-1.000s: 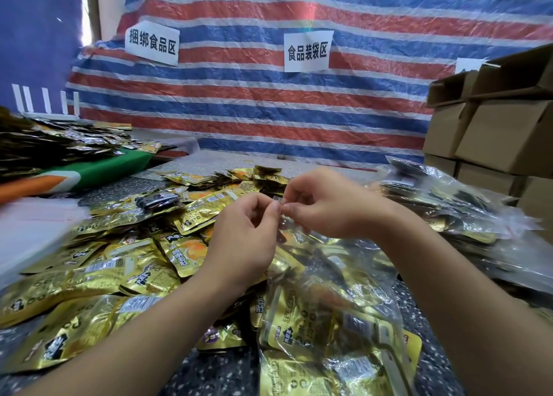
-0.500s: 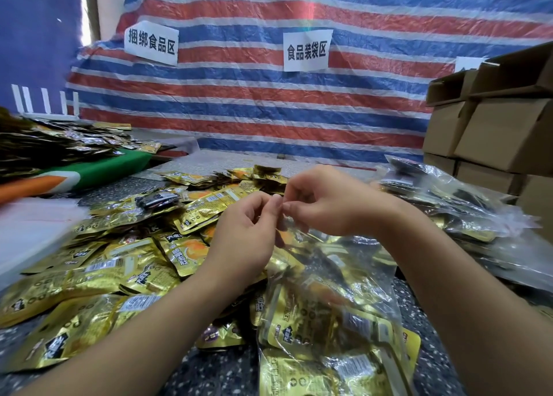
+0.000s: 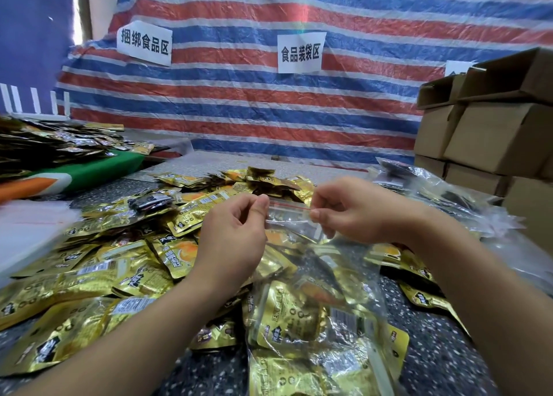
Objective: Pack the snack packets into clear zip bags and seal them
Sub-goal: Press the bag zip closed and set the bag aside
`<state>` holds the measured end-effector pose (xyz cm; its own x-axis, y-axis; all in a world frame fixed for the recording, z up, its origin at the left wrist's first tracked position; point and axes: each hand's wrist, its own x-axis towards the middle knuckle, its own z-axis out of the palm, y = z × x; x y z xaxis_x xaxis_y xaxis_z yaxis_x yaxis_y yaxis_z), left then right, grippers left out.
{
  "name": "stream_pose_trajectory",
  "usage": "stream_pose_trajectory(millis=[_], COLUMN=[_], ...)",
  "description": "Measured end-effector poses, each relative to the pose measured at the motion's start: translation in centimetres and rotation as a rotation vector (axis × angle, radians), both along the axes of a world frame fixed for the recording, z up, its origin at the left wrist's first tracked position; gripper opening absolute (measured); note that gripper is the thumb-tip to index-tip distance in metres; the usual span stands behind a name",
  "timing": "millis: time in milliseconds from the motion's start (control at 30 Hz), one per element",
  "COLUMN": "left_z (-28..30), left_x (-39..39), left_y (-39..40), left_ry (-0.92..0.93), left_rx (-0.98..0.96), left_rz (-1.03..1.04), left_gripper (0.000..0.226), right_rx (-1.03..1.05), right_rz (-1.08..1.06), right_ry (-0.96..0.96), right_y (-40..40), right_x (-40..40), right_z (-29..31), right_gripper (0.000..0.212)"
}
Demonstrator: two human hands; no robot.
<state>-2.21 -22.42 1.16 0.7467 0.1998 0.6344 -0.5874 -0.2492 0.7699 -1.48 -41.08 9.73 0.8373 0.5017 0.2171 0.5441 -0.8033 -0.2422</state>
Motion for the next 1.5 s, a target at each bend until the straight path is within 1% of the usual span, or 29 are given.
stream_pose_trajectory(millis=[200, 267, 367, 567, 667, 833, 867, 933, 967, 1000, 1033, 1067, 1100, 1167, 1233, 1333, 1400, 1433, 1500], left_z=[0.1, 0.1, 0.0, 0.0, -0.1, -0.5, -0.6, -0.7, -0.7, -0.8, -0.8, -0.8, -0.8, -0.7, -0.5, -0.1, 0.0, -0.1, 0.0], left_x=[-0.2, -0.2, -0.2, -0.1, -0.1, 0.0, 0.0, -0.1, -0.2, -0.2, -0.3, -0.3, -0.4, -0.7, -0.8, -0.8, -0.7, -0.7, -0.7], left_y=[-0.1, 0.0, 0.0, 0.2, 0.1, -0.2, -0.3, -0.7, -0.8, -0.9, -1.0, -1.1, -1.1, -1.2, -1.1, -0.9, -0.7, -0.6, -0.5], left_ry=[0.013, 0.022, 0.02, 0.037, 0.06, 0.08, 0.084, 0.115, 0.127, 0.129, 0.118, 0.098, 0.076, 0.036, 0.011, 0.008, 0.024, 0.031, 0.054], left_rx=[0.023, 0.021, 0.022, 0.026, 0.024, 0.003, -0.016, -0.092, -0.132, -0.162, -0.188, -0.209, -0.227, -0.255, -0.282, -0.316, -0.353, -0.358, -0.34], left_rz=[0.022, 0.019, 0.013, 0.024, 0.011, -0.078, -0.104, -0.176, -0.202, -0.209, -0.2, -0.183, -0.163, -0.13, -0.111, -0.07, -0.057, -0.052, -0.05], left_gripper=[0.033, 0.033, 0.033, 0.032, 0.033, 0.03, 0.029, 0.029, 0.028, 0.028, 0.028, 0.028, 0.029, 0.03, 0.03, 0.032, 0.032, 0.032, 0.033], right_rx=[0.042, 0.059, 0.102, 0.198, 0.281, 0.376, 0.425, 0.593, 0.684, 0.75, 0.761, 0.713, 0.623, 0.427, 0.309, 0.179, 0.091, 0.057, 0.083], right_rz=[-0.03, -0.031, -0.062, -0.089, -0.067, -0.046, -0.04, -0.03, -0.036, -0.048, -0.057, -0.059, -0.05, -0.009, 0.068, 0.171, 0.161, 0.155, 0.188], right_ry=[-0.054, -0.084, -0.076, -0.087, -0.079, -0.033, -0.035, -0.023, 0.028, 0.122, 0.242, 0.355, 0.447, 0.587, 0.699, 0.738, 0.733, 0.725, 0.719], right_y=[-3.0, -3.7, -5.1, -7.0, -7.4, -7.8, -7.8, -7.6, -7.5, -7.4, -7.2, -7.1, -6.9, -6.8, -6.7, -5.6, -4.8, -4.5, -4.2], right_x=[-0.8, -0.9, -0.9, -0.8, -1.0, -1.3, -1.3, -1.3, -1.3, -1.2, -1.1, -1.0, -1.0, -1.2, -1.6, -2.1, -2.4, -2.5, -2.6], right_z=[-1.2, -1.6, -2.3, -3.2, -3.4, -4.1, -4.3, -4.5, -4.7, -4.9, -5.3, -5.7, -6.1, -6.6, -6.5, -6.3, -6.3, -6.3, -6.4], right_gripper=[0.025, 0.023, 0.02, 0.019, 0.018, 0.013, 0.012, 0.011, 0.021, 0.036, 0.05, 0.062, 0.069, 0.076, 0.08, 0.065, 0.064, 0.06, 0.036])
